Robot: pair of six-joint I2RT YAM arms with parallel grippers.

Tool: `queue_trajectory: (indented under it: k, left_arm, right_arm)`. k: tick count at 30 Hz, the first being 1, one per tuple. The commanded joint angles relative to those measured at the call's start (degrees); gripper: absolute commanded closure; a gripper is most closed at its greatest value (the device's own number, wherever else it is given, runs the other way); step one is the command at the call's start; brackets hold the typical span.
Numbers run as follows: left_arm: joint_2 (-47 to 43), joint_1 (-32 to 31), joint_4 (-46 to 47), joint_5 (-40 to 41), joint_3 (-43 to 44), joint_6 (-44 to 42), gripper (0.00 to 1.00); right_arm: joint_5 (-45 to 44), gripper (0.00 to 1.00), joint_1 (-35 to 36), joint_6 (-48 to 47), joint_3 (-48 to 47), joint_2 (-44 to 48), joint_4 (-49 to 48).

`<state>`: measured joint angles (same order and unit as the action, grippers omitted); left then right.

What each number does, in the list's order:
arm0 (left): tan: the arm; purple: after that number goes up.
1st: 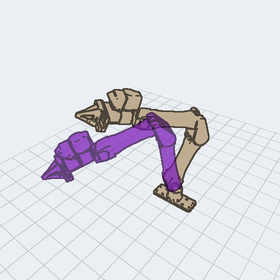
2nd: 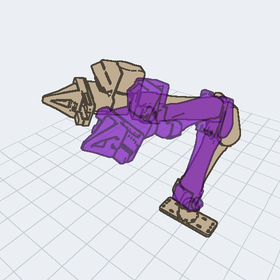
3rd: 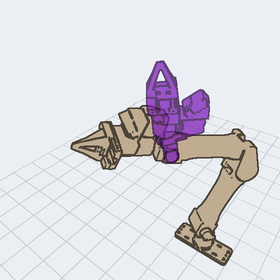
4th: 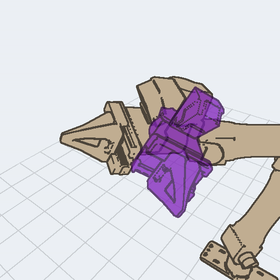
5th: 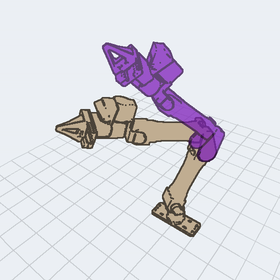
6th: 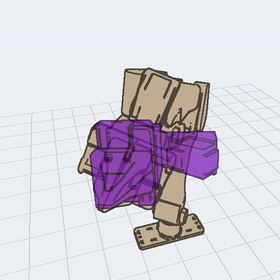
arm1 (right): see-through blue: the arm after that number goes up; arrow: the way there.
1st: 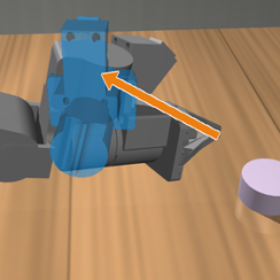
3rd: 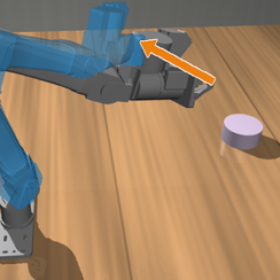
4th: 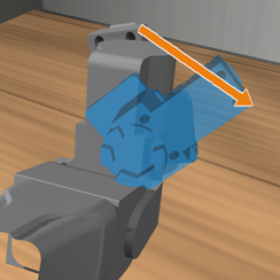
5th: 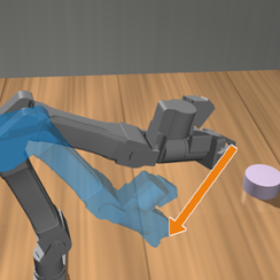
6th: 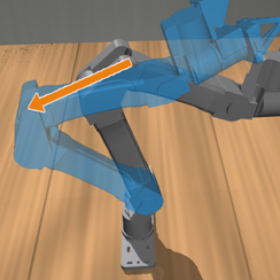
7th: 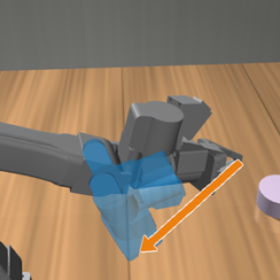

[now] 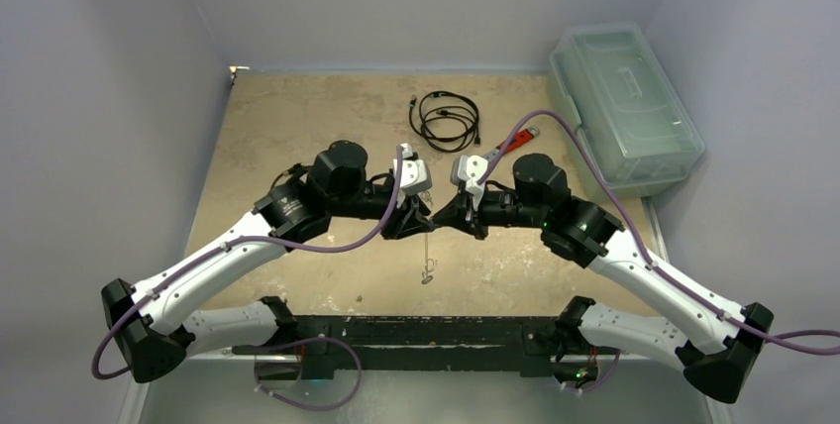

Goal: Put the keys on the keyring

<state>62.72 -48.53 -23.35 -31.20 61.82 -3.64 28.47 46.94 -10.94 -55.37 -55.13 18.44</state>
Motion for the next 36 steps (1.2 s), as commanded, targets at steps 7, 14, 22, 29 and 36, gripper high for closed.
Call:
queue_trajectory:
  k: [7, 14, 22, 29, 36]
  left_arm:
    - [0.38, -0.6, 1.03, 1.5, -0.9, -2.07, 0.86]
    - [-0.21, -0.74, 1.76, 1.73, -1.45, -3.07, 1.0]
    - [-2.96, -0.69, 3.9, 1.51, -3.07, -4.36, 1.0]
    - [-2.28, -0.7, 3.37, -0.88, -2.02, -3.81, 1.0]
    - [-4.17, -0.66, 6.37, -1.91, -2.17, -1.9, 1.0]
  right_arm:
    - [-0.66, 1.0, 0.07, 0.57, -0.7, 0.46, -3.32]
    - [-0.52, 1.0, 0.08, 0.74, -0.36, 1.11, -3.01]
    - [-0.91, 1.0, 0.04, 1.18, 0.18, 2.25, -2.63]
    - [-1.31, 1.0, 0.08, 1.78, 0.22, 3.2, -2.13]
    - [-1.88, 1.0, 0.04, 2.13, 0.99, 3.54, -1.48]
